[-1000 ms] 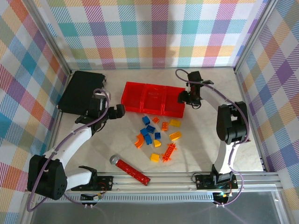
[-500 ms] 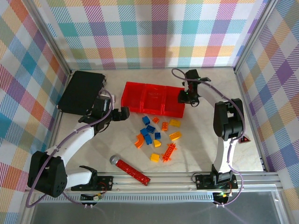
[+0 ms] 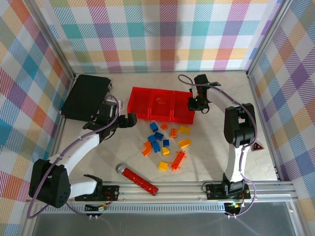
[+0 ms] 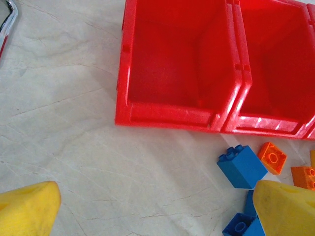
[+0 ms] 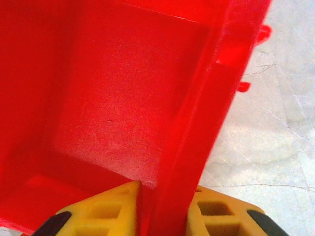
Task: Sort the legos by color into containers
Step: Rotate the container at the center of the table.
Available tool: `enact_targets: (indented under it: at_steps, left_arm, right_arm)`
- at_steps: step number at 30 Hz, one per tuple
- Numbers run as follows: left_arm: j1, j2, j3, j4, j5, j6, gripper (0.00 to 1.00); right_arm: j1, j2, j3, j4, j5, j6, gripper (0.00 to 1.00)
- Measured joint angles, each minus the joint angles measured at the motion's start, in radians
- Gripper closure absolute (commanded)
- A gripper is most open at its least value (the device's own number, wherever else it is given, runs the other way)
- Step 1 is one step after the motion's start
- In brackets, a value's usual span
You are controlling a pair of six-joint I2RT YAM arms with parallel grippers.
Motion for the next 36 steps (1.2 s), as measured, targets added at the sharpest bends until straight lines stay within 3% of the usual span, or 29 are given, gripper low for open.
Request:
enact_targets:
  at_steps: [9,17,25,30,36]
  left_arm:
    - [0.000,-0.003,0.000,0.000,-0.008,0.000,0.00]
    - [0.000,-0.007,-0.005,-0.009,-0.012,-0.001,0.00]
    - [0.000,-0.007,-0.005,-0.011,-0.015,-0.004,0.00]
    - [-0.001,-0.009,-0.007,-0.010,-0.016,-0.004,0.00]
    - [-0.017,-0.035,-0.040,0.016,-0.042,-0.029,0.00]
  right_arm:
    - [0.000,0.002,0.006,-0.008,0.012,-0.105,0.83]
    - [0.000,0.002,0.005,-0.008,0.013,-0.065,0.82]
    - [0.000,-0.005,-0.053,-0.011,0.028,0.071,0.46]
    - [0.000,-0.081,-0.097,-0.049,0.065,0.158,0.31]
    - [0.006,-0.324,-0.206,-0.053,0.070,0.315,0.30]
